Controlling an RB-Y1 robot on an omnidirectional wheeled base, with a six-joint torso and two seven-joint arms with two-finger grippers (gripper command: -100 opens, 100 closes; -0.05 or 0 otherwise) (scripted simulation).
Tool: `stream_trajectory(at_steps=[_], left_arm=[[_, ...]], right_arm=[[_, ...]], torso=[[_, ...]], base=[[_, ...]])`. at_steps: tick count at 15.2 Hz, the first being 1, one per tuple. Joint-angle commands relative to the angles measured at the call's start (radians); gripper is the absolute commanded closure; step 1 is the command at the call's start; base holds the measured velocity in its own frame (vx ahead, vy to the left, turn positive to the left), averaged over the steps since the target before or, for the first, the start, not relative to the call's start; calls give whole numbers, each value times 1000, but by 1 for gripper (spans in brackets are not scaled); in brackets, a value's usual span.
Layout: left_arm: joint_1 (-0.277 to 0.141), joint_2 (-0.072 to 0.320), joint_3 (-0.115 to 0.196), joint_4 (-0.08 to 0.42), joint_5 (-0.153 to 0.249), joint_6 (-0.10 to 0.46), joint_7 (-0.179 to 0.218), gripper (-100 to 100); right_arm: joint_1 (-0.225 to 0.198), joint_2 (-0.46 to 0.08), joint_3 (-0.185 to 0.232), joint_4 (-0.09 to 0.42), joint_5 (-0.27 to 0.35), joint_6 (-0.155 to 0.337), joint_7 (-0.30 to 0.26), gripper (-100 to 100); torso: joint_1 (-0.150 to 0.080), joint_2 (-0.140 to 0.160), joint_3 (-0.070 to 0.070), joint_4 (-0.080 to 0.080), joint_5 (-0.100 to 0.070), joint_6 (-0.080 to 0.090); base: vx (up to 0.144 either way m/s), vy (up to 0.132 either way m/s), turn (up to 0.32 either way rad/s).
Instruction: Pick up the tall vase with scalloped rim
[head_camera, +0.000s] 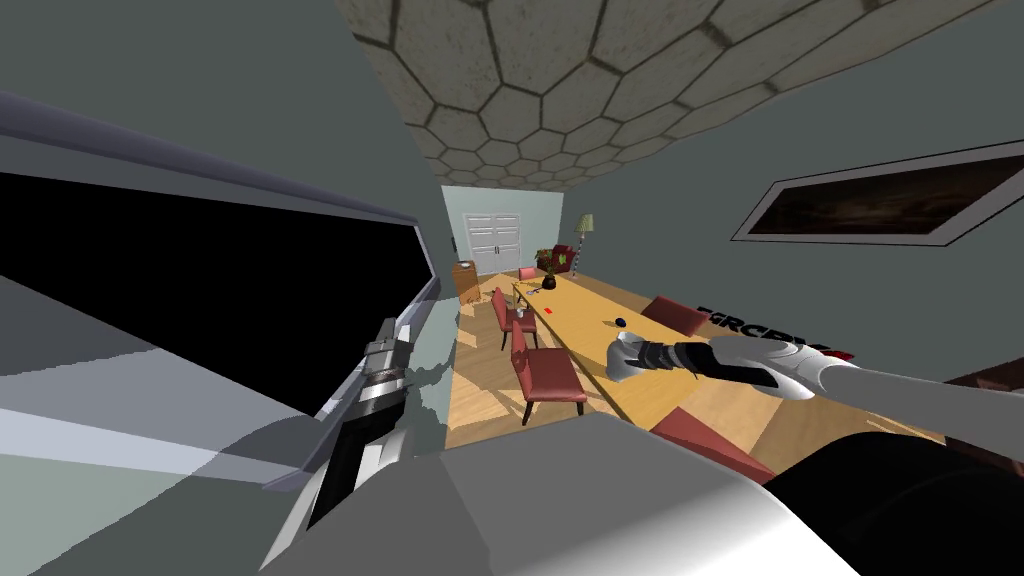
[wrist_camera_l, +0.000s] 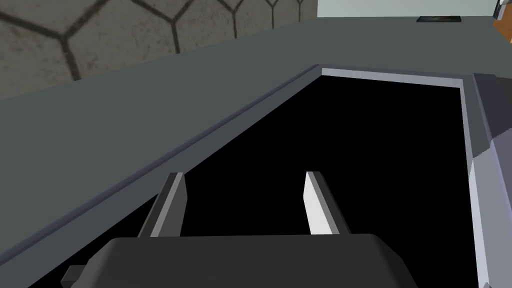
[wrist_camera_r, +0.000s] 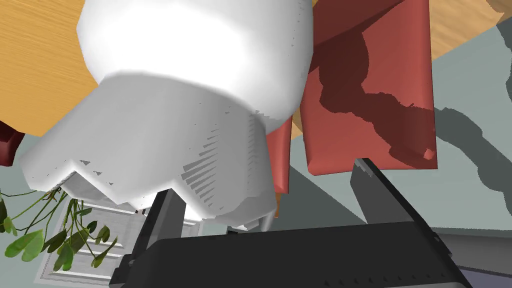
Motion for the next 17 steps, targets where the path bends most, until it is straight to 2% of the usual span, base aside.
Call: stream_trajectory(at_steps=[1,2,3,4,6,8,11,12,16,17], left_arm=[[0,0,0,0,0,0,0,0],[0,0,0,0,0,0,0,0],[0,0,0,0,0,0,0,0],[0,0,0,0,0,0,0,0],[0,0,0,0,0,0,0,0],[0,0,0,0,0,0,0,0],[0,0,0,0,0,0,0,0],[0,0,0,0,0,0,0,0],[0,0,0,0,0,0,0,0],[0,0,0,0,0,0,0,0]], right_arm=[[16,-50,42,50,6,-16,1,-100],[16,-56,42,56,6,-16,1,-100],[27,-82,60,84,6,-25,2,-100],[27,-82,60,84,6,-25,2,-100],[47,-126,91,130,6,-42,4,-100],[47,-126,91,130,6,-42,4,-100],[67,-169,122,174,3,-58,5,-100],[64,-155,109,156,1,-50,6,-100],[67,-87,124,182,15,-24,31,-100],[69,-106,117,181,8,-37,27,-100]], torso=[[0,0,0,0,0,0],[2,-1,0,0,0,0],[2,-1,0,0,0,0],[1,-1,-1,0,0,0],[-1,0,0,0,0,0],[-1,2,1,0,0,0],[-4,3,2,1,-1,0],[-4,3,2,1,-1,1],[-11,7,4,2,-3,1],[-11,7,4,2,-3,1]], base=[[77,164,190],[83,152,113],[78,136,73],[62,112,53],[48,105,106],[32,79,47],[36,62,62],[4,20,-43],[-13,-17,51],[-9,-12,23]])
